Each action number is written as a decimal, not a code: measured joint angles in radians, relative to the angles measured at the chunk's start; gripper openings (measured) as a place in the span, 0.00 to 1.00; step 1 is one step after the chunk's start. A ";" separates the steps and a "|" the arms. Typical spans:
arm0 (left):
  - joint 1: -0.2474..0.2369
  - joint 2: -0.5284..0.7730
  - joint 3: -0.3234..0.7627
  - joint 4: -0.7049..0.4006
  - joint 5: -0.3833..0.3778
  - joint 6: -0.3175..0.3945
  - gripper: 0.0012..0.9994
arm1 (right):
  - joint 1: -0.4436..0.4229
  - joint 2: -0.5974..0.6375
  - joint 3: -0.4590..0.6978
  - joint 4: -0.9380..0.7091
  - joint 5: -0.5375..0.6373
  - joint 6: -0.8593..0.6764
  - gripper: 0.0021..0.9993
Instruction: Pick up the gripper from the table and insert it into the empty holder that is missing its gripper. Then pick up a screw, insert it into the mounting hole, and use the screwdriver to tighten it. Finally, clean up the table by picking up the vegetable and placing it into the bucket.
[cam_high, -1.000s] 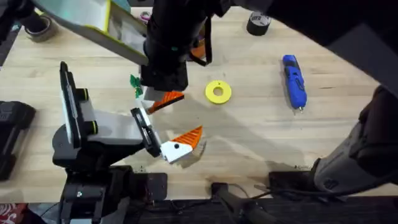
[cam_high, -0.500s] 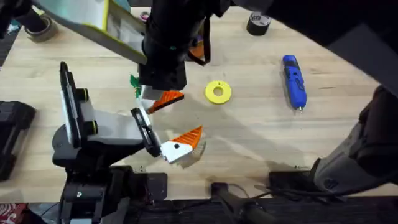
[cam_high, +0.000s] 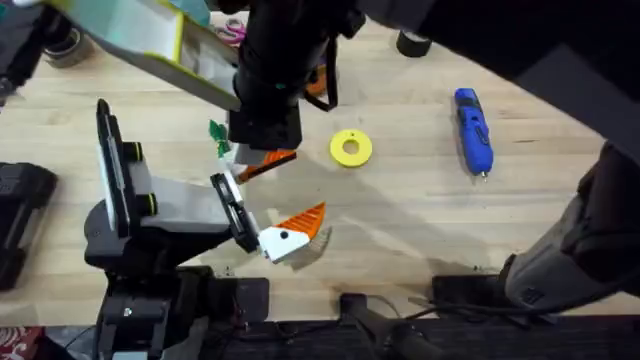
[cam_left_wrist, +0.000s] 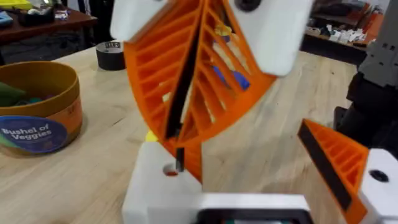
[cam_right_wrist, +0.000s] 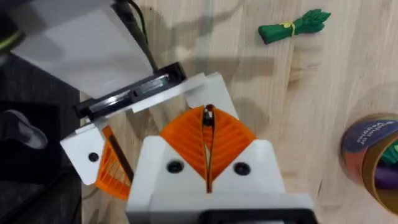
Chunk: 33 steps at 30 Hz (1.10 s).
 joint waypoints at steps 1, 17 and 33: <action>0.000 0.000 0.000 0.000 0.000 -0.001 0.94 | 0.000 0.000 -0.001 0.001 0.000 0.000 0.00; 0.000 0.000 0.000 0.000 0.000 -0.002 0.94 | -0.002 0.000 -0.005 0.012 0.000 0.000 0.00; 0.000 0.000 0.000 0.000 0.000 -0.001 0.94 | -0.005 -0.002 0.051 -0.005 0.001 0.016 0.00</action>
